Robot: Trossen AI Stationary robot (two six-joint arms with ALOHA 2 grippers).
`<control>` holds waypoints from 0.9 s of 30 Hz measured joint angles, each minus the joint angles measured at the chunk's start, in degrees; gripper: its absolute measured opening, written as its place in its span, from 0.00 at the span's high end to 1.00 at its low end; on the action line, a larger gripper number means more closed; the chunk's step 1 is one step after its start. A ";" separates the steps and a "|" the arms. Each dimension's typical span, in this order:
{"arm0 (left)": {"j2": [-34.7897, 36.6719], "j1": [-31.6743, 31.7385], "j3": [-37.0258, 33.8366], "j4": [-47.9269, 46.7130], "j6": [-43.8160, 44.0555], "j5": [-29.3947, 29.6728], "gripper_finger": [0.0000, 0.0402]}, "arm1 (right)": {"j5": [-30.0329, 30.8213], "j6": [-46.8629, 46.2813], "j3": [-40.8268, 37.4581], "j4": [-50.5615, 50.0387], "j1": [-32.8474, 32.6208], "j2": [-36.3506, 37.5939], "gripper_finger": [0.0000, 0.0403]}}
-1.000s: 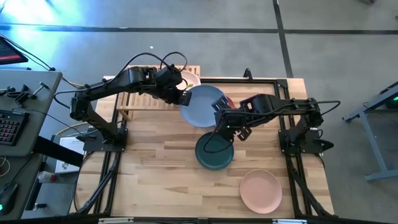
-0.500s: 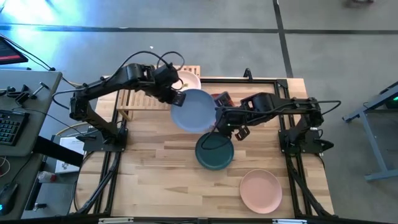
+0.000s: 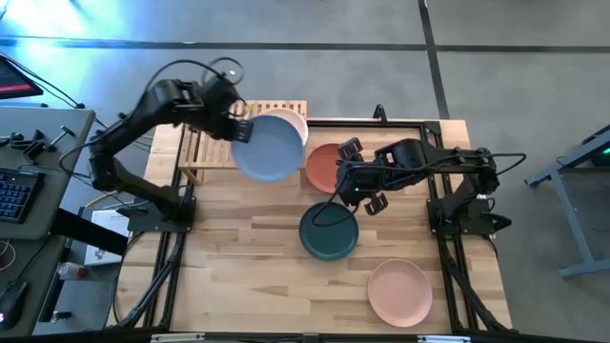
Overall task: Place and stack plates onto a shelf
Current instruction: Put the blue plate on the shelf
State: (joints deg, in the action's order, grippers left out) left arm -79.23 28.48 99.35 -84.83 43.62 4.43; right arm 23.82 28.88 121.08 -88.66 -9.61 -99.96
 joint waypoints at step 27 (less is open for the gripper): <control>10.38 32.64 -2.52 -5.00 -13.52 -1.22 0.99 | -0.84 0.05 -0.02 4.11 6.13 -0.02 0.62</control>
State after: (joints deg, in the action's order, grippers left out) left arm -68.85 61.12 96.83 -89.83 30.10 3.20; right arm 22.98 28.93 121.05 -84.56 -3.48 -99.98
